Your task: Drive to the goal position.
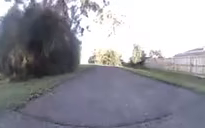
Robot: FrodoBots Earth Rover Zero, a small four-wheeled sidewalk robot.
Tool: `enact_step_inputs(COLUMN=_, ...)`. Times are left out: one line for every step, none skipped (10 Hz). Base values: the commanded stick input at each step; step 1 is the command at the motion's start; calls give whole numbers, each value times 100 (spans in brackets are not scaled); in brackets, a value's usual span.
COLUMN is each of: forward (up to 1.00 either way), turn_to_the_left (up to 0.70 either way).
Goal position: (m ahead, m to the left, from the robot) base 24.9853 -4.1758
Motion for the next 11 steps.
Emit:
enact_step_inputs(forward=100, turn_to_the_left=0)
enact_step_inputs(forward=100, turn_to_the_left=0)
enact_step_inputs(forward=100, turn_to_the_left=0)
enact_step_inputs(forward=100, turn_to_the_left=0)
enact_step_inputs(forward=100, turn_to_the_left=0)
enact_step_inputs(forward=100, turn_to_the_left=0)
enact_step_inputs(forward=100, turn_to_the_left=0)
enact_step_inputs(forward=100, turn_to_the_left=0)
enact_step_inputs(forward=100, turn_to_the_left=0)
enact_step_inputs(forward=100, turn_to_the_left=0)
enact_step_inputs(forward=100, turn_to_the_left=-7)
